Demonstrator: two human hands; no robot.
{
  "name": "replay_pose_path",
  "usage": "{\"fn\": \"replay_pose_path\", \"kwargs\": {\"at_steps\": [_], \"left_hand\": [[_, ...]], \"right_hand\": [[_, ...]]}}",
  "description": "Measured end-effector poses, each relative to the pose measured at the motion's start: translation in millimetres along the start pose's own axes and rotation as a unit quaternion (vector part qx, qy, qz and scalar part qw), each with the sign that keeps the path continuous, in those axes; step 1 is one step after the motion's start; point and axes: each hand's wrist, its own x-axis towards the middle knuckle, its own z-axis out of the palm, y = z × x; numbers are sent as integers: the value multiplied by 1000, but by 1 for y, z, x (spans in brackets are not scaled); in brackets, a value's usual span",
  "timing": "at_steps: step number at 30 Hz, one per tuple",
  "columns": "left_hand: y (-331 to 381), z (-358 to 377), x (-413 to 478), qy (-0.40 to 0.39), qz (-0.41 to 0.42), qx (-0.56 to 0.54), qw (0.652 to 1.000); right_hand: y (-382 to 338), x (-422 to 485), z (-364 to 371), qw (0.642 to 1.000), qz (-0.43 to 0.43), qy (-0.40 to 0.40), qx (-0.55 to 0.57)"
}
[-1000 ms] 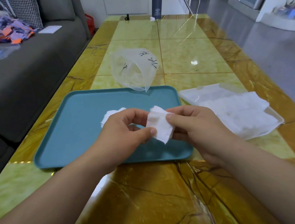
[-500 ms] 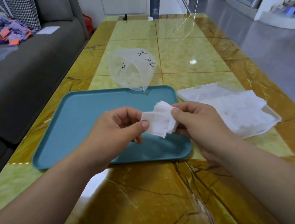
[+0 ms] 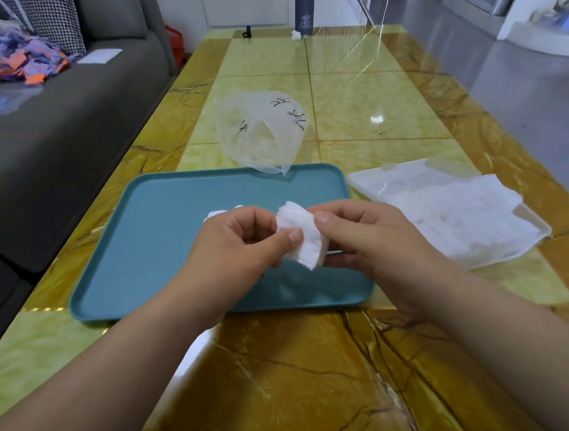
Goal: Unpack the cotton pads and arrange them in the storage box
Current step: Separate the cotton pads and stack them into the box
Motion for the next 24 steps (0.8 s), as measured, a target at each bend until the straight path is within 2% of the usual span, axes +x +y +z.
{"fn": "replay_pose_path", "kwargs": {"at_steps": [2, 4, 7, 10, 15, 20, 24], "left_hand": [[-2, 0, 1, 29, 16, 26, 999], [-3, -2, 2, 33, 31, 93, 995], [-5, -4, -2, -32, 32, 152, 987], [-9, -4, -4, -46, 49, 178, 982], [-16, -5, -2, -8, 41, 209, 977], [-17, -5, -1, -7, 62, 221, 973], [-1, -9, -5, -70, 68, 132, 986]], "right_hand": [[2, -1, -1, 998, -24, -17, -49], [7, 0, -1, 992, -39, 6, -123], [13, 4, 0, 977, -54, 11, -204], [19, 8, 5, 962, -64, 32, -263], [23, 13, 17, 960, -40, 118, -251], [20, 11, 26, 966, -56, 90, -236], [11, 8, 16, 965, -64, 84, -239]]}}
